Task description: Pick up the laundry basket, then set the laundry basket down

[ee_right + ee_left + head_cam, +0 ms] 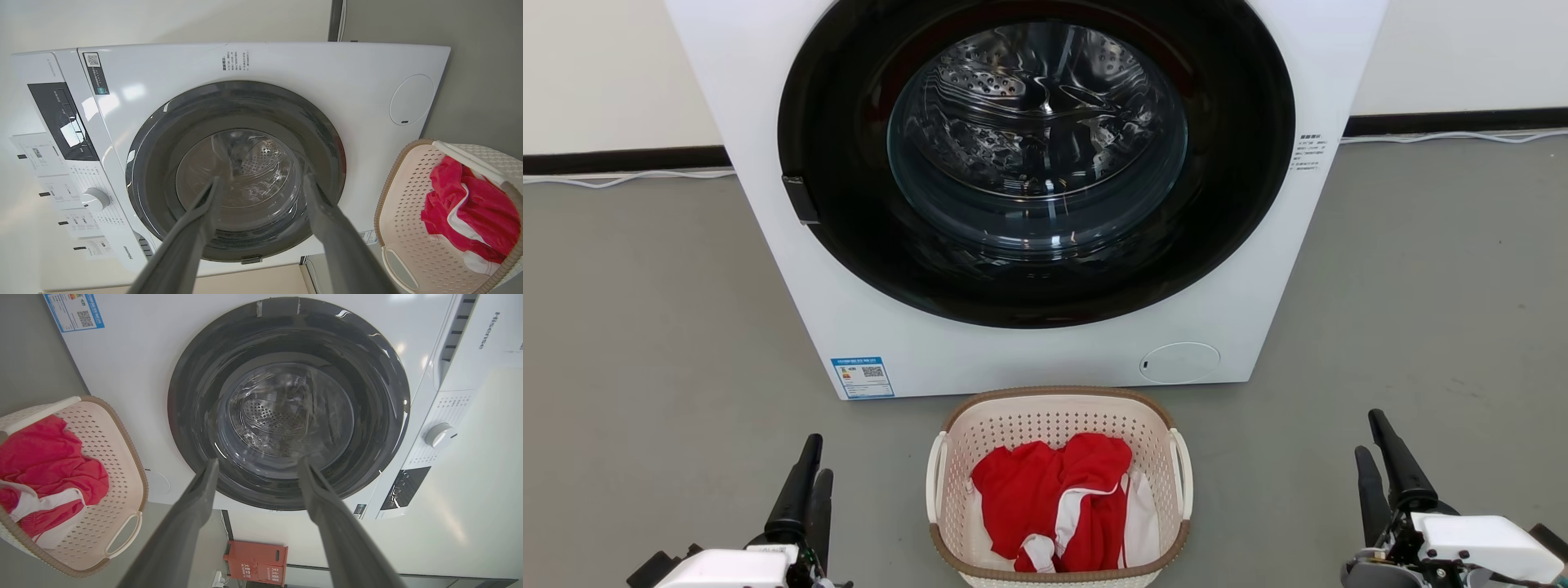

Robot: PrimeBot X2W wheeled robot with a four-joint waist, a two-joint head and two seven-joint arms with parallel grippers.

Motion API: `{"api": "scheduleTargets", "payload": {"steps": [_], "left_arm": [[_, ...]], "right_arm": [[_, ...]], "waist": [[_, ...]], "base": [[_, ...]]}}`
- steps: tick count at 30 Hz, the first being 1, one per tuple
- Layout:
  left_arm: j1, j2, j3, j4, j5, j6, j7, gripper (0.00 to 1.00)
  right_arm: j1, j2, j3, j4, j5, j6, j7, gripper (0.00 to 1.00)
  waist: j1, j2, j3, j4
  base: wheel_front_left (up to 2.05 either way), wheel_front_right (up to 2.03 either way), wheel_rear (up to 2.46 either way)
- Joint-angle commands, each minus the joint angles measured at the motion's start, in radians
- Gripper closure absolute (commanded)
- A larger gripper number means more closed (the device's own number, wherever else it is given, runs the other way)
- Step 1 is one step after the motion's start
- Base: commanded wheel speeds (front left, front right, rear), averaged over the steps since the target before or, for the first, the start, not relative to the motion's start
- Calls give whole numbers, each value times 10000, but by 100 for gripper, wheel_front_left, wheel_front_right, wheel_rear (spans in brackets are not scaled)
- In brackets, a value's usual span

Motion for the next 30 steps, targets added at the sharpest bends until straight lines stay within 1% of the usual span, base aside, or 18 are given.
{"api": "scheduleTargets", "payload": {"steps": [1, 13, 14, 20, 21, 30], "left_arm": [[-325, 78, -7, -247, 168, -16, -56, 0], [-310, 89, -97, -243, 1277, 108, -408, 0], [-300, 91, -125, -274, 1500, 145, -467, 0], [-269, 96, -210, -384, 2300, 264, -642, 0], [-269, 96, -210, -384, 2300, 264, -642, 0], [-205, 104, -370, -496, 3519, 401, -906, 0]], "right_arm": [[-149, -121, 56, -347, -160, 14, -120, 0], [-93, -102, -27, -499, -1702, 21, -473, 0], [-86, -101, -22, -531, -2013, 22, -532, 0], [-77, -125, 30, -621, -3012, 26, -707, 0], [-77, -125, 30, -621, -3012, 26, -707, 0], [-89, -269, 170, -759, -4653, 31, -971, 0]], "waist": [[-2, 0, -1, -2], [-2, 0, -16, -42], [-2, 0, -14, -51], [-2, 0, -6, -84], [-2, 0, -6, -84], [-2, 0, -5, -135]], "base": [[0, 0, 0], [0, 0, 0], [0, 0, 0], [0, 0, 0], [0, 0, 0], [0, 0, 0]]}}
